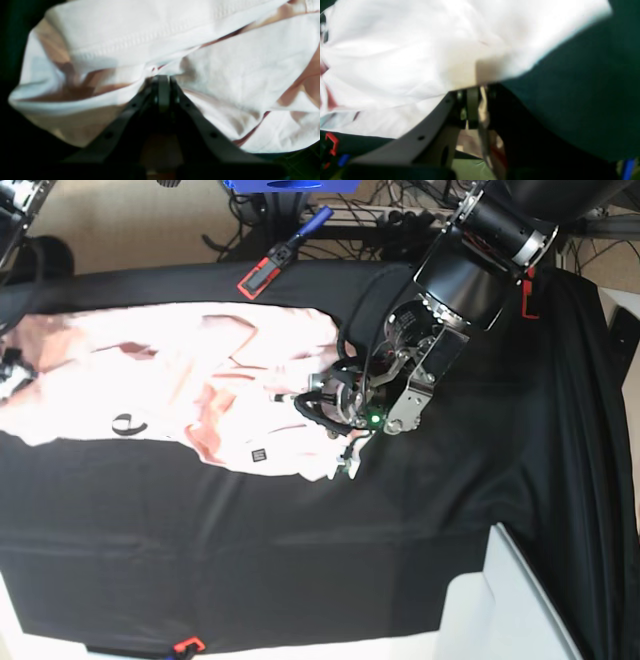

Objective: Fold the T-shirt properly
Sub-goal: 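Release the shirt and lift both grippers away from it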

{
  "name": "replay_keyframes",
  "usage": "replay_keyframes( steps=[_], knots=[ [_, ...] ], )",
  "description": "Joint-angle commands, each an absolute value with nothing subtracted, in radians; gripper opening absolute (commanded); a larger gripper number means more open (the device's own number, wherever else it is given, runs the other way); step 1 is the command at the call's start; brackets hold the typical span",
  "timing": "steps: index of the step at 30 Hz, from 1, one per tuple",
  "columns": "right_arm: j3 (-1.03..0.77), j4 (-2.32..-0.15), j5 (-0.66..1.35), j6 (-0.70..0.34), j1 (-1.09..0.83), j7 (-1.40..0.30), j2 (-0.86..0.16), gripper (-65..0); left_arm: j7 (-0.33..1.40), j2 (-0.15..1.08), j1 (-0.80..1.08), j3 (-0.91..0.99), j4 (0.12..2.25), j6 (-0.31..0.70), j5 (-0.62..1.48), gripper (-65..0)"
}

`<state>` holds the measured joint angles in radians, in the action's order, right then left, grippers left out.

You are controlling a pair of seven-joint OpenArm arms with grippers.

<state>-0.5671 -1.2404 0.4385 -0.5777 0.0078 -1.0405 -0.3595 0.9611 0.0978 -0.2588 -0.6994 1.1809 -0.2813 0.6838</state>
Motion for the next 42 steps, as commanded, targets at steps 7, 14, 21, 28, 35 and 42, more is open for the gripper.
replay_keyframes(
  steps=[7,14,21,28,35,42],
  knots=[
    [-0.519,-1.423,0.446,-0.581,-0.047,-1.032,-0.355,-65.0,0.977,0.099,-0.223,-0.483,1.379,-0.275,0.684,-65.0],
    [-0.456,-1.58,0.446,-0.581,-0.079,-1.09,-0.341,-65.0,1.139,0.108,-0.196,-0.361,1.503,-0.28,0.674,-65.0],
    [-0.412,-1.719,0.446,-0.581,-0.082,-1.155,-0.303,-65.0,1.194,0.162,-0.136,-0.173,1.509,-0.28,0.673,-65.0],
    [-0.328,-1.822,0.446,-0.581,-0.084,-1.199,-0.249,-65.0,1.198,0.217,-0.079,0.042,1.514,-0.28,0.673,-65.0],
    [-0.237,-1.891,0.446,-0.581,-0.085,-1.237,-0.193,-65.0,1.193,0.28,-0.045,0.125,1.5,-0.283,0.653,-65.0],
    [-0.122,-1.971,0.45,-0.581,-0.108,-1.237,-0.18,-65.0,1.193,0.229,-0.047,0.116,1.475,-0.312,0.311,-65.0]
  ],
)
